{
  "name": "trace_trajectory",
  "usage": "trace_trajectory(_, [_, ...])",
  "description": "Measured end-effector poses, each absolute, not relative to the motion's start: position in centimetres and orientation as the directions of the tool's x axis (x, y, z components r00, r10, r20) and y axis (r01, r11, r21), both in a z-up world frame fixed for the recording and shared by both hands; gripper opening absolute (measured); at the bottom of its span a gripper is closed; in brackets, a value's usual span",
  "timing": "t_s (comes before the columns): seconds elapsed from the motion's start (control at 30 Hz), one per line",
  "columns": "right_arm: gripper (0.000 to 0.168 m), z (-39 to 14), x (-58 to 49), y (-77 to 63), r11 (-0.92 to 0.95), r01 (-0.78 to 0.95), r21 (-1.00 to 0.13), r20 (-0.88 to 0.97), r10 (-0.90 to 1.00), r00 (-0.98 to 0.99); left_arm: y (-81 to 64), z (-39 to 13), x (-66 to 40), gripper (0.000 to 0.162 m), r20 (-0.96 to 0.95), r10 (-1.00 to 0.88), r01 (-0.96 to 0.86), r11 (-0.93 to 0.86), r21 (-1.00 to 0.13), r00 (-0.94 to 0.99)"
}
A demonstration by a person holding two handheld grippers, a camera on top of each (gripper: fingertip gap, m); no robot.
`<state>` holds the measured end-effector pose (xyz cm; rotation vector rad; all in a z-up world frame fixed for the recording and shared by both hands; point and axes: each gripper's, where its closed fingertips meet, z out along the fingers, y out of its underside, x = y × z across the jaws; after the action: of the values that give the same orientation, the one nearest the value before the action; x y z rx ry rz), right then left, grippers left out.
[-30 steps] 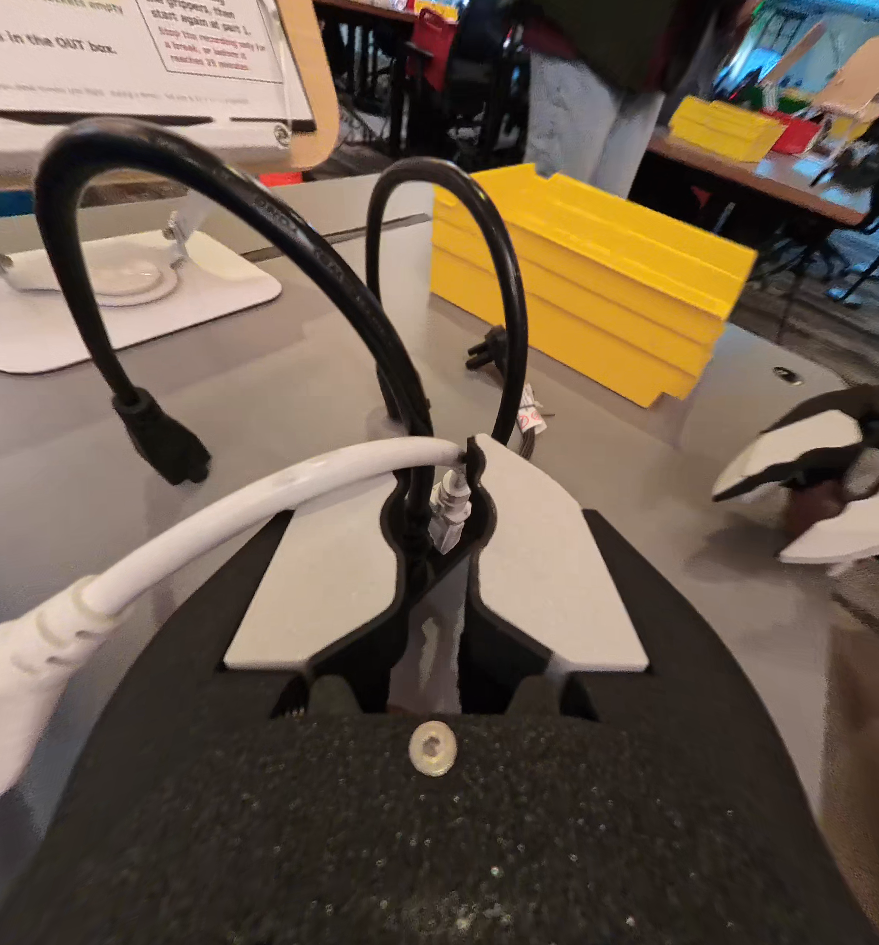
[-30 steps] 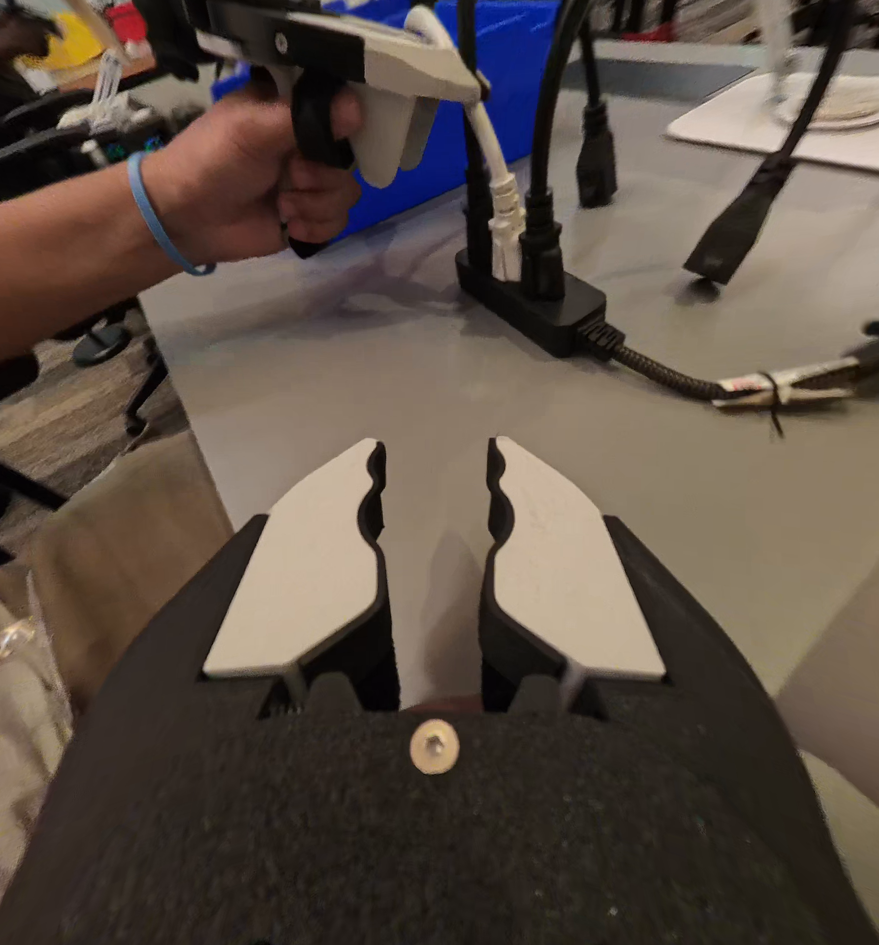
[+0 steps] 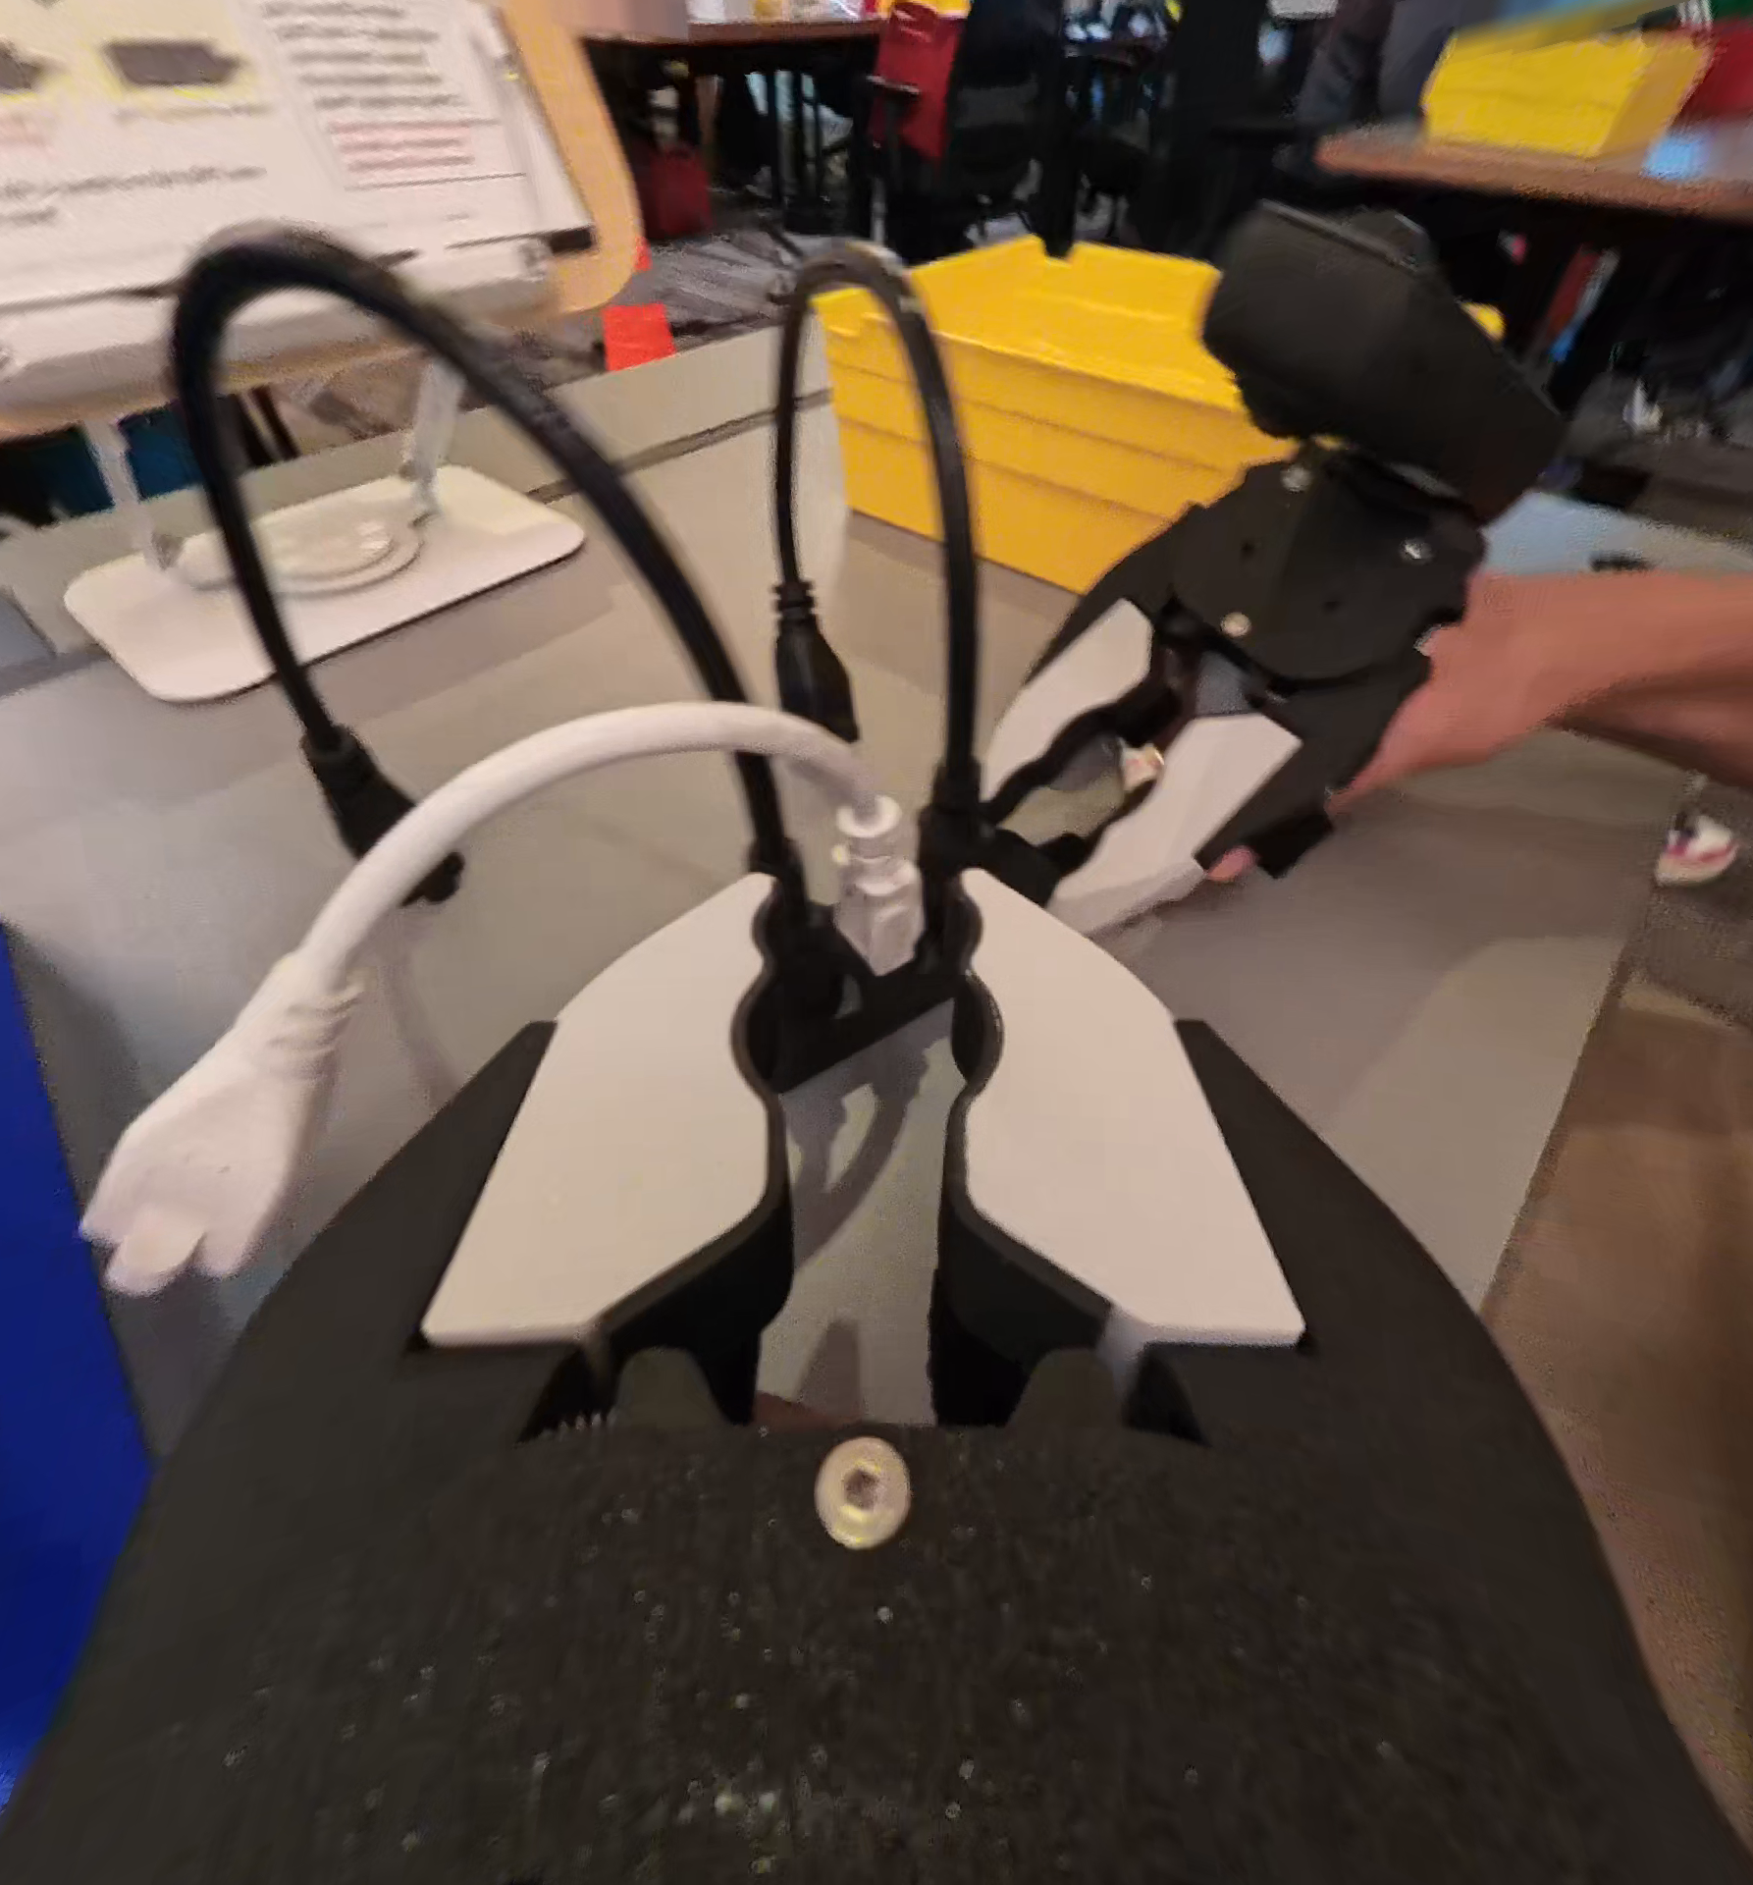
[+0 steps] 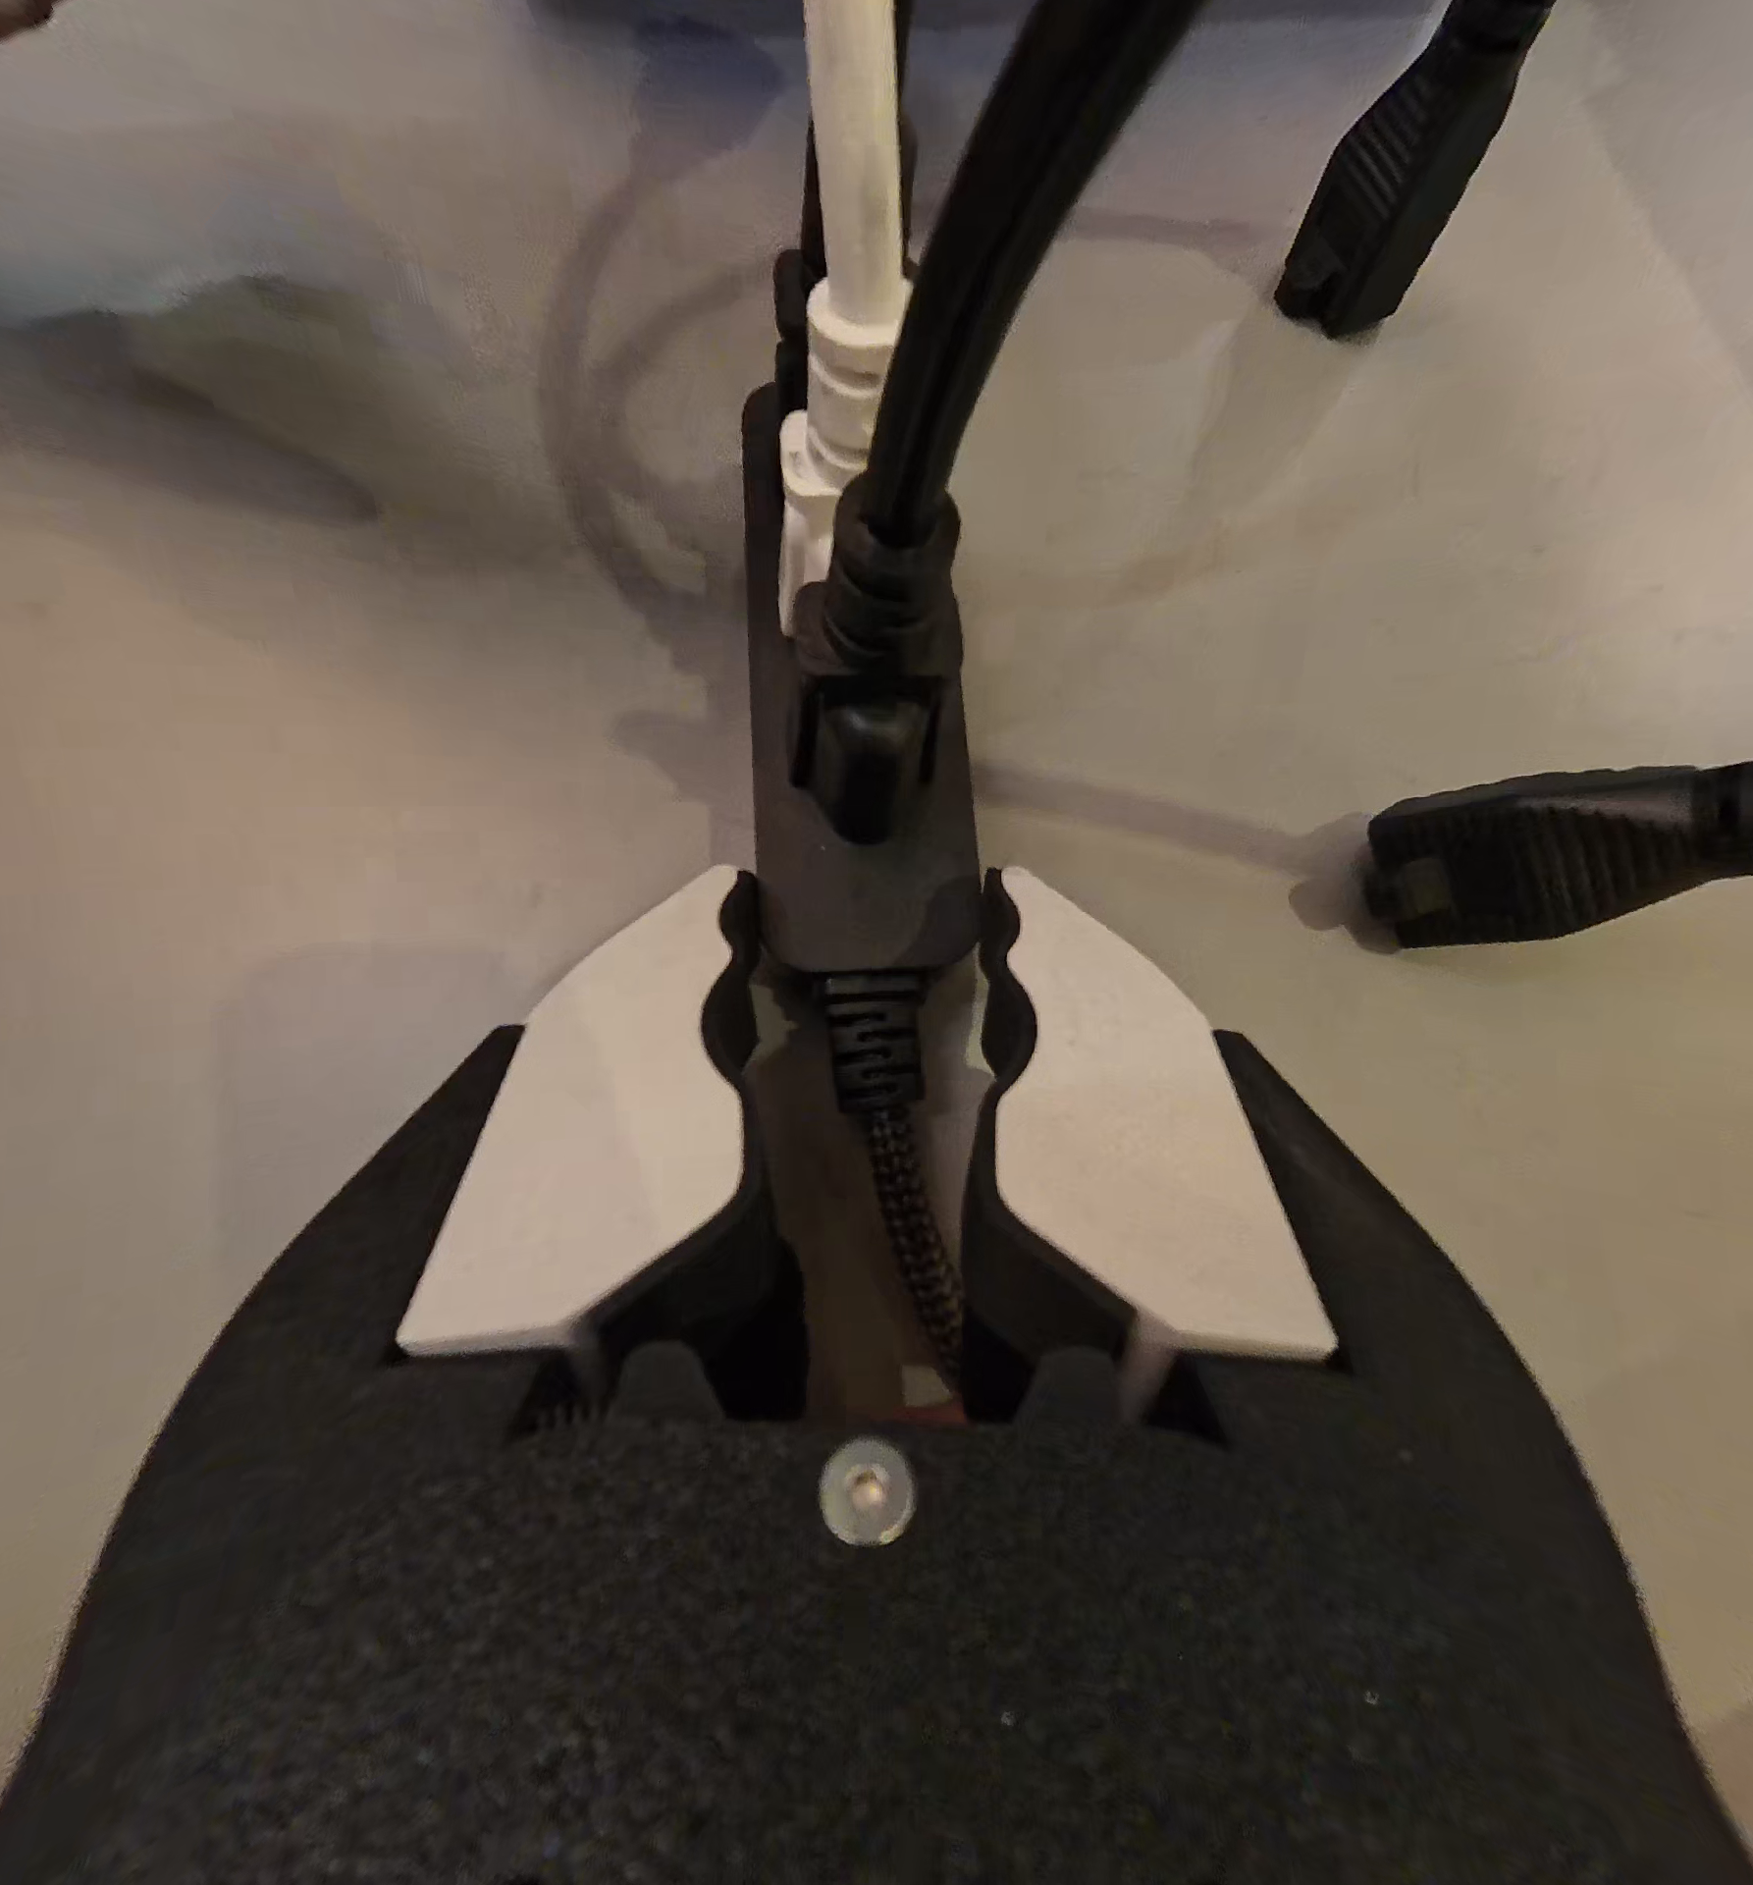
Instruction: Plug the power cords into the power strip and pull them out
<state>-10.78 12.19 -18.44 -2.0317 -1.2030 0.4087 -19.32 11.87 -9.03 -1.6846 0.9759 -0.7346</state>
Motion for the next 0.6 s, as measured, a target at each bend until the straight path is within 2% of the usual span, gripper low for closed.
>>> trace_trajectory(0.03, [0.042, -18.4, -10.8, 12.2, -0.298, 0.616, -0.729, 0.087, 0.853, 0.515, 11.1, -9.1, -18.6, 0.029, -0.025, -0.886, -0.294, -0.127, -0.947, 0.463])
trace_trajectory(0.1, [0.042, -18.4, -10.8, 12.2, -0.296, 0.606, -0.739, 0.084, 0.851, 0.518, 9.6, -9.2, -16.2, 0.036, -0.056, -0.914, -0.355, -0.099, -0.930, 0.402])
trace_trajectory(0.27, [0.042, -18.4, -10.8, 12.2, -0.293, 0.601, -0.744, 0.085, 0.850, 0.519, 9.5, -9.7, -12.2, 0.039, -0.192, -0.929, -0.503, 0.009, -0.864, 0.315])
trace_trajectory(0.33, [0.042, -18.4, -10.8, 12.2, -0.287, 0.604, -0.744, 0.086, 0.855, 0.511, 9.6, -8.7, -12.1, 0.042, -0.217, -0.953, -0.563, 0.064, -0.824, 0.210])
trace_trajectory(0.43, [0.042, -18.4, -10.9, 12.3, -0.283, 0.604, -0.746, 0.080, 0.861, 0.502, 11.0, -6.4, -13.3, 0.052, -0.259, -0.964, -0.703, 0.141, -0.697, 0.063])
trace_trajectory(0.5, [0.042, -18.4, -10.9, 12.2, -0.279, 0.606, -0.745, 0.086, 0.861, 0.502, 11.5, -6.2, -13.7, 0.060, -0.187, -0.982, -0.799, 0.136, -0.586, -0.031])
trace_trajectory(0.57, [0.042, -18.4, -10.9, 12.2, -0.277, 0.606, -0.745, 0.088, 0.861, 0.501, 12.5, -6.8, -13.1, 0.057, -0.108, -0.993, -0.857, 0.098, -0.506, -0.050])
trace_trajectory(0.6, [0.042, -18.4, -10.9, 12.2, -0.275, 0.607, -0.746, 0.088, 0.862, 0.499, 12.6, -7.3, -12.8, 0.043, -0.063, -0.995, -0.882, 0.093, -0.462, -0.072])
